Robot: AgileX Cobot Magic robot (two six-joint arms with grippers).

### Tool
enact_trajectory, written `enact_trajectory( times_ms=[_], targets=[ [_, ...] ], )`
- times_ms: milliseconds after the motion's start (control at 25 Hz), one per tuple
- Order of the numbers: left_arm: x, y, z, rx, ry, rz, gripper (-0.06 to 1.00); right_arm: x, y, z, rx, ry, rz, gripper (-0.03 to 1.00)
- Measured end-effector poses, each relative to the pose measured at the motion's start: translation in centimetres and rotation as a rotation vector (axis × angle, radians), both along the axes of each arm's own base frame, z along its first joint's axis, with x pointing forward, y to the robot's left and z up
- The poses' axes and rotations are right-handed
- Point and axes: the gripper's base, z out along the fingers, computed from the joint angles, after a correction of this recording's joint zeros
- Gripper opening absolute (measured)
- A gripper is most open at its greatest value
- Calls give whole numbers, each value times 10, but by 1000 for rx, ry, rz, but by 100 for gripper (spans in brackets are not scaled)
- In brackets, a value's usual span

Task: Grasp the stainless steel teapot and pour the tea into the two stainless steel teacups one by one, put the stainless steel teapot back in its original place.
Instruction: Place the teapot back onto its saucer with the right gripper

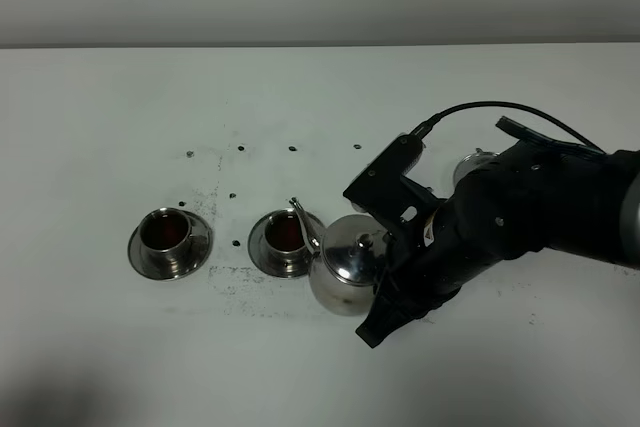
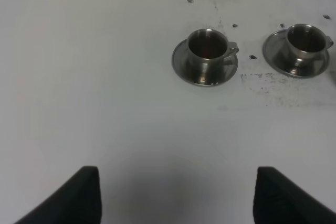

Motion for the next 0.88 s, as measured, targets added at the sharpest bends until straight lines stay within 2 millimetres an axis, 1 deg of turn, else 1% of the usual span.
enact_trajectory(
  times_ms=[120,200,280,400,480,560,640,720,800,880],
  targets=[
    [0,0,0,0,0,0,59,2,2,-11,-11,23,-6,18],
    [0,0,0,0,0,0,59,2,2,-12,-13,25,-6,18],
    [0,0,0,0,0,0,59,1,0,-5,-12,4,3,18],
    [0,0,0,0,0,0,59,7,-17,16,-7,-30,-30,18],
    [0,0,0,0,0,0,59,21,-38,29,-3,-33,-116,18],
    [0,0,0,0,0,0,59,37,-62,38,-6,-29,-219,18],
    [0,0,0,0,0,0,59,53,-92,44,-19,-41,-316,18],
    [0,0,0,0,0,0,58,64,-118,47,-33,-69,-390,18],
    [0,0,0,0,0,0,58,71,-141,48,-37,-90,-459,18],
    [0,0,0,0,0,0,58,75,-155,48,-42,-103,-497,18]
  ],
)
